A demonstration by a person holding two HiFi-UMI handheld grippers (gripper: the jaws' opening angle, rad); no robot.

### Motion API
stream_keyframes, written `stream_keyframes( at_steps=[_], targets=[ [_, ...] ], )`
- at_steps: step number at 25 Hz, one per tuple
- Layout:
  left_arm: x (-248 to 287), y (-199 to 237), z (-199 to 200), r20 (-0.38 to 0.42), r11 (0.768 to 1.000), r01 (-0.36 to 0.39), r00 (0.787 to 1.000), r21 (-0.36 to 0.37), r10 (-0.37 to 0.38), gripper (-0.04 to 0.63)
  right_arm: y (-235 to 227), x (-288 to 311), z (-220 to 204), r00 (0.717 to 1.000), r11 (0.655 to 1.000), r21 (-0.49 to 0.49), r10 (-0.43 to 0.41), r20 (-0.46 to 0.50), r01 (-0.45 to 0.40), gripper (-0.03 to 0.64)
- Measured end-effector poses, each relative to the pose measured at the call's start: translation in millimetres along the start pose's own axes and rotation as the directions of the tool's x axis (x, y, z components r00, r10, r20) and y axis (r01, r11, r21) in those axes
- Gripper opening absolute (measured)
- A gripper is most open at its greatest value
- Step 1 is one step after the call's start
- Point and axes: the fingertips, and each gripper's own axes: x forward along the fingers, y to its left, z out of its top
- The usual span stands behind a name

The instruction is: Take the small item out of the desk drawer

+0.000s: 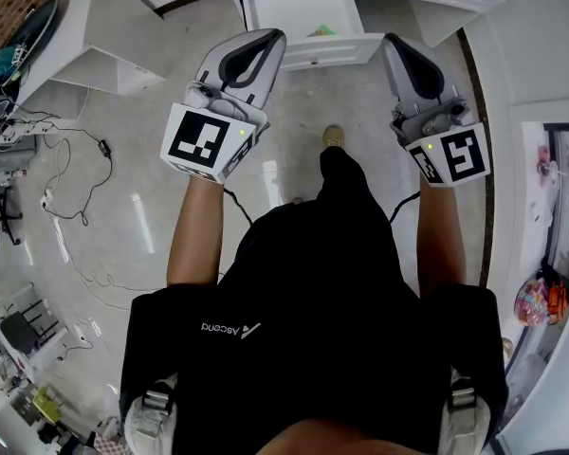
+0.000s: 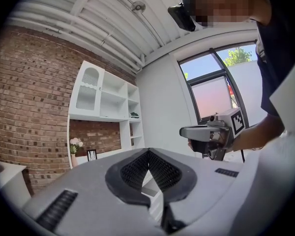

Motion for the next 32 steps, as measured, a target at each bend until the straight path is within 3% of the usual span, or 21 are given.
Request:
stream_keyframes(
  at_steps=[10, 19, 26, 32],
  targets=[
    [118.0, 50.2, -48.8, -0.152, 1.000, 0.000, 0.988, 0.028, 0.004, 0.000, -101.7, 67.4, -48.2, 0.997, 0.998, -0.007, 0.068, -0.039, -0.068, 0.002],
    [206.3, 89.6, -111.8, -0.317, 1.000, -0.009, 0.948, 0.014, 0.013, 0.000, -168.2, 109.7, -104.1, 0.987, 0.990, 0.028, 0.137, -0.088, -0.135, 0.003],
    [257.0, 105.6, -181.6, -0.486, 0.999, 0.030, 0.873, -0.022, -0.037, 0.003, -208.7, 134.9, -137.8, 0.978, 0.984, 0.072, 0.172, -0.119, -0.164, 0.003],
    [280.4, 109.7, -247.5, -0.637, 0.990, 0.105, 0.758, -0.090, -0.138, 0.041, -228.1, 153.4, -165.9, 0.971, 0.983, 0.105, 0.165, -0.171, -0.148, 0.003]
  ],
)
